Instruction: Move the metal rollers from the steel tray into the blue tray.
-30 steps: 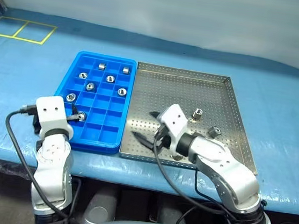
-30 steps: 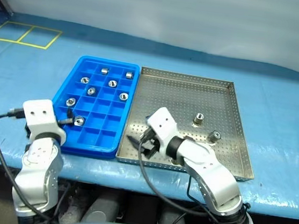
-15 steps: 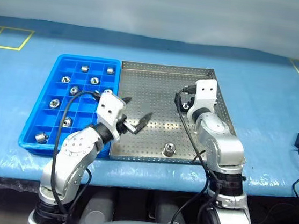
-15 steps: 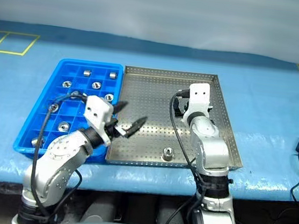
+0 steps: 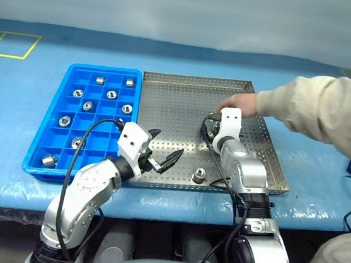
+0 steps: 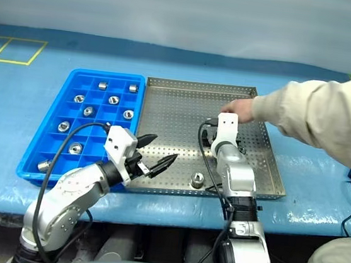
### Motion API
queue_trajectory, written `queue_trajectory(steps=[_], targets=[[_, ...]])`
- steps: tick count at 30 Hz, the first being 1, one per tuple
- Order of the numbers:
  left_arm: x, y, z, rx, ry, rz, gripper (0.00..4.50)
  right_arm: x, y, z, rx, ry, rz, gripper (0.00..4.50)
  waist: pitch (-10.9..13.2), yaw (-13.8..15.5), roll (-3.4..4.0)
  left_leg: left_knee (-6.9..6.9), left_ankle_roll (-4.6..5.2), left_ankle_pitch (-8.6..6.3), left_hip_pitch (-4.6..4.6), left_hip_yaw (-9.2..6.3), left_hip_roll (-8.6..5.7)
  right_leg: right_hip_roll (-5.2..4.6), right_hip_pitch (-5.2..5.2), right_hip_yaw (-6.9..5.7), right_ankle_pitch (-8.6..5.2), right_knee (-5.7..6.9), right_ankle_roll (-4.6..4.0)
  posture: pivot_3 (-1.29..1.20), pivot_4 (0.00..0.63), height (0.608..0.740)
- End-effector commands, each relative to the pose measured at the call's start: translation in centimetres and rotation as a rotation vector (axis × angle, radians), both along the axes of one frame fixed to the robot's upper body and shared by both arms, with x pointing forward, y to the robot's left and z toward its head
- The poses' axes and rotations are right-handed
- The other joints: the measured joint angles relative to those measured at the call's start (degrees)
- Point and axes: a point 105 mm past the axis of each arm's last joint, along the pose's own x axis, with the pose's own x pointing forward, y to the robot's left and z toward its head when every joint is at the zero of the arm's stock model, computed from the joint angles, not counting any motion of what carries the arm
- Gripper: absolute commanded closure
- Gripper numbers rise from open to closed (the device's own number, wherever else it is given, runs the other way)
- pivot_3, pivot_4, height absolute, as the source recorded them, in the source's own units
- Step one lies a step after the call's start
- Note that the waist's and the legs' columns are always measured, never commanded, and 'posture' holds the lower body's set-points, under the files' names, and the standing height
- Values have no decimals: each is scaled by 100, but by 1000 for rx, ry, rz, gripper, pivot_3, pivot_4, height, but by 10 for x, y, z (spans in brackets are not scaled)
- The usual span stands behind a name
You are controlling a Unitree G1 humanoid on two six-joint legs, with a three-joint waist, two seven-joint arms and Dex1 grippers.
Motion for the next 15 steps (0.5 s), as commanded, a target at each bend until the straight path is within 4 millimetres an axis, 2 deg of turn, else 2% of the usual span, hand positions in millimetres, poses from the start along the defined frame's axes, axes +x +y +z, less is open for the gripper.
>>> queue_trajectory(steps=[1,15], targets=[[-6,-6,16,-28,-62,-25,25,2,1,9,15,-41,3,0,0,2,1,0,0,0,0,0,0,0,0,0,-1,0,1,131,150,740],[-7,-11,15,-30,-56,-44,25,2,0,9,12,-41,5,0,0,5,3,0,0,0,0,1,0,-1,0,2,-2,0,2,126,150,740]])
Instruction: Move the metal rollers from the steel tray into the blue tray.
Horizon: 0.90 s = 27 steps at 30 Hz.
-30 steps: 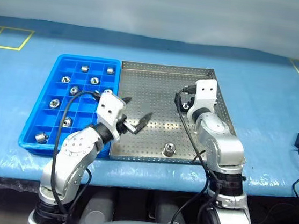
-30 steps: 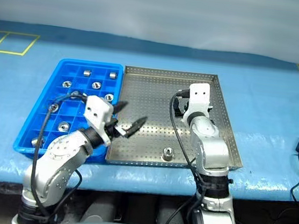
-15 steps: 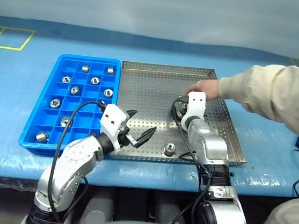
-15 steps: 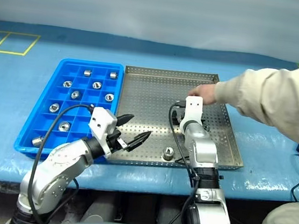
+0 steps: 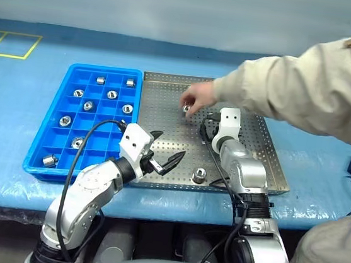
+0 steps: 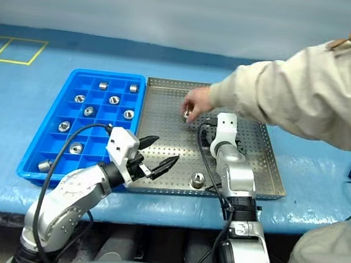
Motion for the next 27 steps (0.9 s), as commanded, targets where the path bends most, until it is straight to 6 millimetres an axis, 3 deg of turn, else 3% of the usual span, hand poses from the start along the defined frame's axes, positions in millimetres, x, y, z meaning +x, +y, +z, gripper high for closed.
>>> queue_trajectory(steps=[1,8,12,18,23,27], targets=[[-4,-5,16,-26,-65,-23,25,2,-1,9,8,-41,-2,0,0,0,0,0,0,0,0,0,0,0,0,0,0,0,0,126,150,740],[-4,-5,16,-23,-66,-22,25,2,0,11,5,-49,0,0,3,2,5,0,0,0,-1,0,0,0,-1,0,-1,-1,2,128,150,740],[-4,-5,16,-20,-74,-21,25,5,-2,25,-27,-132,-9,0,7,2,11,0,0,0,-1,0,0,0,-1,1,-4,-1,7,129,150,740],[-3,-4,19,-19,-102,-14,25,4,34,51,74,-249,140,0,9,-9,15,-2,0,0,0,2,1,1,-2,3,-5,-1,7,130,150,740],[-5,-2,18,-17,-97,-4,25,0,64,49,103,-239,259,0,10,13,16,-5,0,0,2,2,4,3,-2,2,-5,0,6,160,150,740],[-5,-1,17,-13,-94,10,25,2,73,42,105,-216,282,0,10,59,16,-5,0,0,2,2,3,1,-2,2,-5,-2,6,182,150,740]])
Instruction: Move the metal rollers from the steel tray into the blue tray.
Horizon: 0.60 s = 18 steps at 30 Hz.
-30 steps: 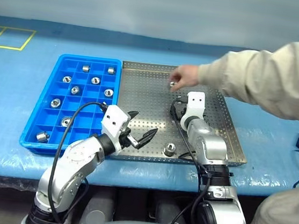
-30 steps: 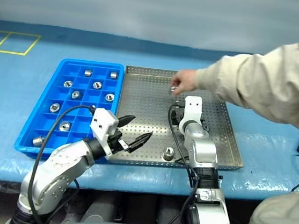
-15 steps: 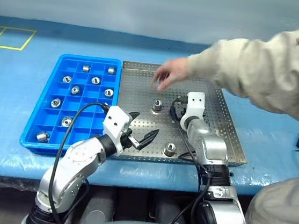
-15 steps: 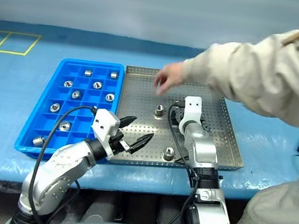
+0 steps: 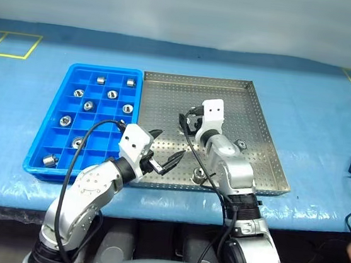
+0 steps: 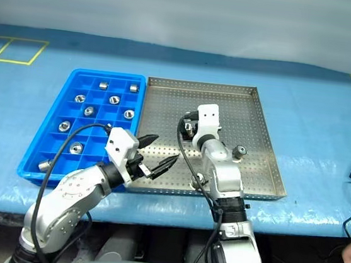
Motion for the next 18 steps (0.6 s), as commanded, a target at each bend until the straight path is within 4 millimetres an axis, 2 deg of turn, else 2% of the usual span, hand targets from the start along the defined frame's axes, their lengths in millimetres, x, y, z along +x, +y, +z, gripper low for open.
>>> queue_trajectory(steps=[1,9,12,18], targets=[[-5,-3,16,-16,-65,-6,25,5,7,12,15,-46,21,0,0,17,0,0,0,0,0,0,0,0,0,0,0,0,0,189,150,740],[-7,0,16,-15,-64,12,25,11,6,-8,2,23,11,0,0,78,1,-2,-1,0,0,0,0,-1,-1,-1,0,0,-2,208,150,740],[-7,0,17,-15,-66,17,0,12,1,-14,-11,44,-7,671,1,81,2,-4,-1,0,0,0,0,-1,-1,-1,1,0,-5,212,150,740],[-7,2,17,-16,-71,36,0,13,-2,-12,-1,42,-16,2634,1,85,2,-7,-2,1,0,-1,0,0,-2,-1,-1,-1,-3,219,150,740]])
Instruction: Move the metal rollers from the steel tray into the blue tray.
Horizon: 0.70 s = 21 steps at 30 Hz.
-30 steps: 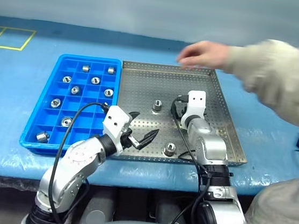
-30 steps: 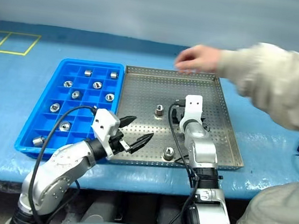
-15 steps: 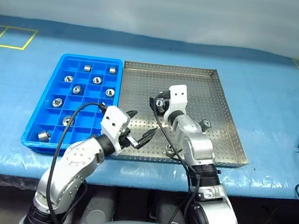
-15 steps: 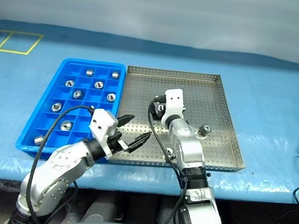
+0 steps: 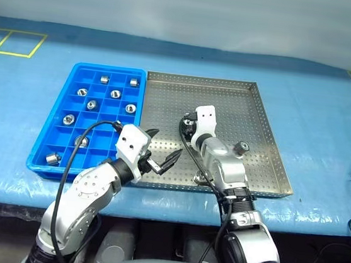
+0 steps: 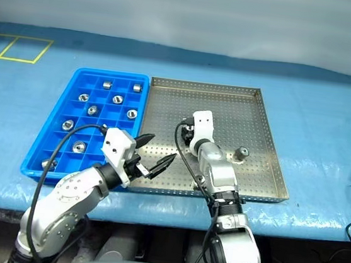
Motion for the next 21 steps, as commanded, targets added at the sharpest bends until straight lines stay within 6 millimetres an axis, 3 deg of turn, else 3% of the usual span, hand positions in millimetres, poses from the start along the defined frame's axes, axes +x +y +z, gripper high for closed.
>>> queue_trajectory(steps=[1,7,10,13,17,21], targets=[[-5,-2,16,-21,-62,-5,0,5,1,23,23,-79,-2,2808,0,2,0,0,0,0,0,0,0,0,0,0,0,0,0,223,150,740],[-4,1,18,-50,-69,30,0,-3,4,46,-44,-121,64,2806,4,21,7,-5,0,0,-3,0,-1,-1,-4,0,0,-1,0,238,150,740],[-4,5,21,-65,-73,53,0,-14,15,71,-83,-131,164,2806,5,41,7,-11,0,0,-3,-1,-3,-4,-6,0,-1,-3,-1,261,150,740],[-4,8,21,-64,-74,69,0,-22,29,93,-82,-170,247,2806,5,54,8,-19,-4,2,0,-2,-1,-2,-8,-3,-3,-2,-4,281,150,740],[-4,18,24,-63,-95,133,0,-22,63,127,-39,-288,355,2806,5,93,7,-44,-16,10,9,-3,0,1,-9,-7,-4,-2,-5,319,150,740],[-2,34,26,-53,-126,270,0,-22,87,126,-6,-313,424,2806,4,241,6,-71,-20,12,16,-12,-1,4,-9,-16,-2,-5,-2,392,150,740]])
